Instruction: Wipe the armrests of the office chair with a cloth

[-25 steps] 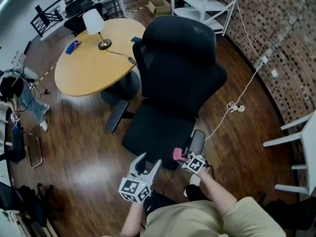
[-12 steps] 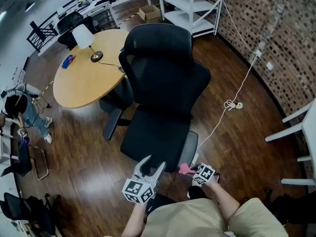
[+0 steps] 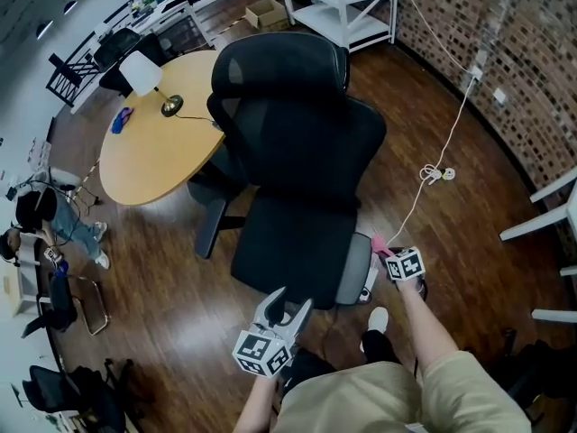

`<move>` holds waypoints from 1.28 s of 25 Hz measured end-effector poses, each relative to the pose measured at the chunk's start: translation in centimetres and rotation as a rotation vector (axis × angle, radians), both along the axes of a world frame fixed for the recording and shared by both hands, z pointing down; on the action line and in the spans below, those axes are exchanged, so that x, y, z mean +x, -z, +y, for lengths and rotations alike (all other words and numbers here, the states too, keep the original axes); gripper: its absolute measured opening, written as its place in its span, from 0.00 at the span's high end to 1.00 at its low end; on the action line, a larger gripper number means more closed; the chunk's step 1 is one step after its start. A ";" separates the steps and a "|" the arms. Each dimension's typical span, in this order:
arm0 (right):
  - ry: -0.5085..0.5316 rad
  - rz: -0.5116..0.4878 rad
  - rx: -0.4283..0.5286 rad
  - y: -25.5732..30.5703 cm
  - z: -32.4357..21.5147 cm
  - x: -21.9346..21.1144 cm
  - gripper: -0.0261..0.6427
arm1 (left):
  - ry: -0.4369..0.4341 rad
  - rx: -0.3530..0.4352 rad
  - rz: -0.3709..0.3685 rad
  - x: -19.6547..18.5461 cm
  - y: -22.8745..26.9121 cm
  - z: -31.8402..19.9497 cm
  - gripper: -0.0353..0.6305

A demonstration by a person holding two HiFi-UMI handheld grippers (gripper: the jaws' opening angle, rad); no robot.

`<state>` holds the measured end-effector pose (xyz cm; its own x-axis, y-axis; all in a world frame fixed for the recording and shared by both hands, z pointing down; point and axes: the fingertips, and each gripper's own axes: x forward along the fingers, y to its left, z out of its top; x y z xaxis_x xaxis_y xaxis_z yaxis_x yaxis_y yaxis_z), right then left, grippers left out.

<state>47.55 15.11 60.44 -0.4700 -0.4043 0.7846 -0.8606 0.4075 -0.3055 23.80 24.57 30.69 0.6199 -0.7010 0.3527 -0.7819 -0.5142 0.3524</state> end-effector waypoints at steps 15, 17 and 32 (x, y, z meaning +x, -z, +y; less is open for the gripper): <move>0.270 0.081 0.061 2.1 -8.0 -8.7 0.88 | 0.043 -0.049 0.029 -4.9 -2.1 -1.9 0.62; 0.317 0.063 0.073 2.9 -8.0 -9.9 0.88 | 0.039 -0.052 0.028 -5.1 -1.7 -2.3 0.62; -0.442 -0.603 0.274 7.3 2.7 2.9 0.87 | -0.339 -0.060 -0.055 12.3 -7.9 -7.1 0.58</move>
<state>50.47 17.85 53.11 -0.5333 -0.7941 0.2917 -0.6783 0.1954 -0.7083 36.06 17.46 38.62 0.7928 -0.4354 0.4265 -0.5889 -0.7275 0.3521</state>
